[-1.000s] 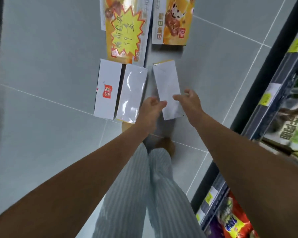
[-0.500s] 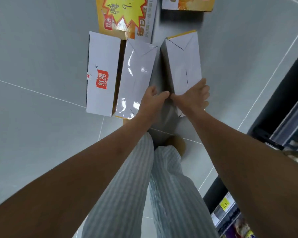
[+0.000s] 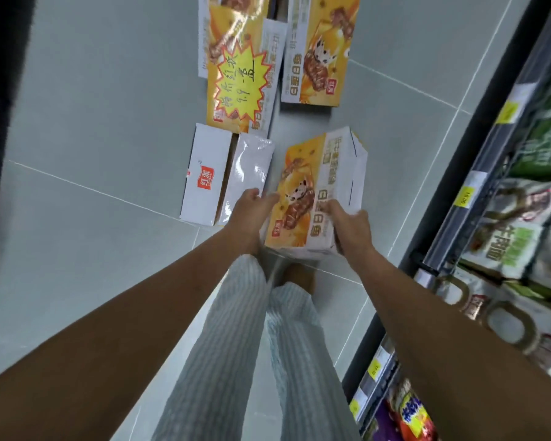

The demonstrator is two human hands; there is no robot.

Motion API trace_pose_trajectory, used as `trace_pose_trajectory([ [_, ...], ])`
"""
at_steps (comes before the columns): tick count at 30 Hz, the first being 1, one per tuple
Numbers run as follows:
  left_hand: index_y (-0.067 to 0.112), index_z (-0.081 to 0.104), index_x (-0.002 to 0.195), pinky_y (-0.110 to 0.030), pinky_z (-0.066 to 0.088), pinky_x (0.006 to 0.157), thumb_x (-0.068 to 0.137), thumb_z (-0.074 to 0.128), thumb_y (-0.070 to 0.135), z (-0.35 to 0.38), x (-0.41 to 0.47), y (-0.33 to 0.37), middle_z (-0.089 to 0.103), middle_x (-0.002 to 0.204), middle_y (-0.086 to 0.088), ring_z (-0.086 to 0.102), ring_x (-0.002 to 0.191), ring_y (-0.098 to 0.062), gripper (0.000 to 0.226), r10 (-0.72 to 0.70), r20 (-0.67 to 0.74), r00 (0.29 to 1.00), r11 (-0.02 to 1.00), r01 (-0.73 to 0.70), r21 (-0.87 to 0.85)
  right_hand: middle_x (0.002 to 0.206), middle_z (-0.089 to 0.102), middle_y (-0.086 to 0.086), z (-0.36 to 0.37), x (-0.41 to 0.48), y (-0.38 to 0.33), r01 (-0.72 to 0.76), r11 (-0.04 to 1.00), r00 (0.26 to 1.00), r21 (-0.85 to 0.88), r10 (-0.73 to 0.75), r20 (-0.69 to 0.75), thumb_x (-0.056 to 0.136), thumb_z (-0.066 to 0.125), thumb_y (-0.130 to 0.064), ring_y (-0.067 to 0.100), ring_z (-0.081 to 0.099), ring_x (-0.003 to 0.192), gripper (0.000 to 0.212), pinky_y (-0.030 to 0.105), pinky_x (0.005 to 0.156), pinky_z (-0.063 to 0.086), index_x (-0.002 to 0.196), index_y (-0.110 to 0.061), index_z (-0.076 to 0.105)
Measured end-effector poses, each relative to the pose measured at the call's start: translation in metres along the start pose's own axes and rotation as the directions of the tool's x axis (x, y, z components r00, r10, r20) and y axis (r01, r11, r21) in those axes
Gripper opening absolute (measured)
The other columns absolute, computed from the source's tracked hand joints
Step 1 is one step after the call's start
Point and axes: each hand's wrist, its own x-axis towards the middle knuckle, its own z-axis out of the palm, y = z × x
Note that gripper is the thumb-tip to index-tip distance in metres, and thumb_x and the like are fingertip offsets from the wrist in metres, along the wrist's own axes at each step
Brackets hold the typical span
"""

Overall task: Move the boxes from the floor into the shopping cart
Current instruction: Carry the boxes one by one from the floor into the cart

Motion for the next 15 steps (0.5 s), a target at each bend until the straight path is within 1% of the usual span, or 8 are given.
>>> trace_pose_trajectory([
  [2,0.018,0.025,0.149,-0.028,0.035,0.087,0.094,0.053,0.043,-0.009,-0.029,0.008,0.035,0.151,-0.002,0.042,0.132,-0.023,0.066,0.007,-0.02,1.0,0.997,-0.008,-0.071,0.097,0.075,0.005,-0.017,-0.033,-0.008,0.064,0.998,0.996,0.014,-0.064,0.054,0.055,0.072,-0.054,0.021,0.075,0.082,0.08,0.042,0.076,0.061,0.119,-0.008,0.059],
  [4,0.019,0.024,0.149,-0.033,0.037,0.096,0.091,0.053,0.049,-0.018,-0.055,0.009,0.034,0.152,-0.003,0.04,0.135,-0.026,0.071,0.014,-0.029,0.999,0.998,-0.015,-0.056,0.094,0.076,0.005,-0.03,-0.064,-0.017,0.125,0.992,0.986,0.021,-0.127,0.105,0.069,0.071,-0.042,0.021,0.075,0.083,0.053,0.041,0.078,0.06,0.112,-0.011,0.068],
  [6,0.019,0.023,0.149,-0.037,0.037,0.095,0.09,0.05,0.054,-0.03,-0.09,0.006,0.034,0.152,-0.005,0.04,0.135,-0.028,0.073,0.01,0.002,1.0,0.999,-0.01,-0.048,0.09,0.076,0.005,-0.045,-0.103,-0.027,0.158,0.987,0.974,0.032,-0.161,0.161,0.081,0.067,-0.03,0.022,0.074,0.083,0.026,0.038,0.079,0.06,0.101,-0.013,0.072],
  [7,0.019,0.025,0.149,-0.037,0.037,0.094,0.091,0.048,0.055,-0.035,-0.105,0.005,0.035,0.151,-0.005,0.041,0.135,-0.029,0.073,0.006,0.024,1.0,0.998,-0.004,-0.058,0.088,0.076,0.004,-0.051,-0.121,-0.033,0.168,0.985,0.966,0.031,-0.171,0.194,0.085,0.064,-0.029,0.021,0.073,0.081,0.019,0.035,0.077,0.059,0.096,-0.015,0.072],
  [9,0.019,0.036,0.142,-0.04,0.036,0.1,0.091,0.044,0.059,-0.044,-0.132,0.0,0.046,0.143,-0.005,0.045,0.131,-0.03,0.065,-0.009,0.062,0.998,0.996,0.014,-0.085,0.084,0.075,0.002,-0.059,-0.151,-0.042,0.204,0.979,0.942,0.015,-0.2,0.268,0.088,0.062,-0.031,0.016,0.072,0.075,0.017,0.028,0.07,0.058,0.089,-0.018,0.071],
  [11,0.022,0.054,0.119,-0.043,0.038,0.107,0.09,0.042,0.062,-0.057,-0.173,-0.012,0.062,0.12,-0.004,0.054,0.12,-0.028,0.051,-0.017,0.087,0.996,0.99,0.029,-0.138,0.081,0.075,0.0,-0.063,-0.186,-0.047,0.23,0.973,0.915,-0.021,-0.209,0.345,0.089,0.06,-0.034,0.013,0.072,0.069,0.019,0.022,0.062,0.055,0.086,-0.019,0.071],
  [12,0.024,0.058,0.111,-0.045,0.039,0.107,0.089,0.043,0.063,-0.062,-0.189,-0.016,0.066,0.111,-0.002,0.058,0.114,-0.026,0.047,-0.002,0.11,0.994,0.981,0.023,-0.194,0.082,0.075,-0.001,-0.065,-0.201,-0.051,0.236,0.971,0.904,-0.035,-0.206,0.374,0.09,0.058,-0.035,0.012,0.072,0.069,0.02,0.021,0.061,0.053,0.085,-0.021,0.071],
  [15,0.028,0.058,0.121,-0.05,0.044,0.1,0.087,0.04,0.067,-0.082,-0.236,-0.035,0.07,0.112,-0.003,0.066,0.104,-0.024,0.054,0.078,0.185,0.98,0.908,0.007,-0.419,0.095,0.075,0.001,-0.06,-0.246,-0.059,0.29,0.953,0.854,-0.085,-0.217,0.473,0.092,0.053,-0.042,0.015,0.071,0.083,0.023,0.028,0.073,0.05,0.086,-0.027,0.07],
])
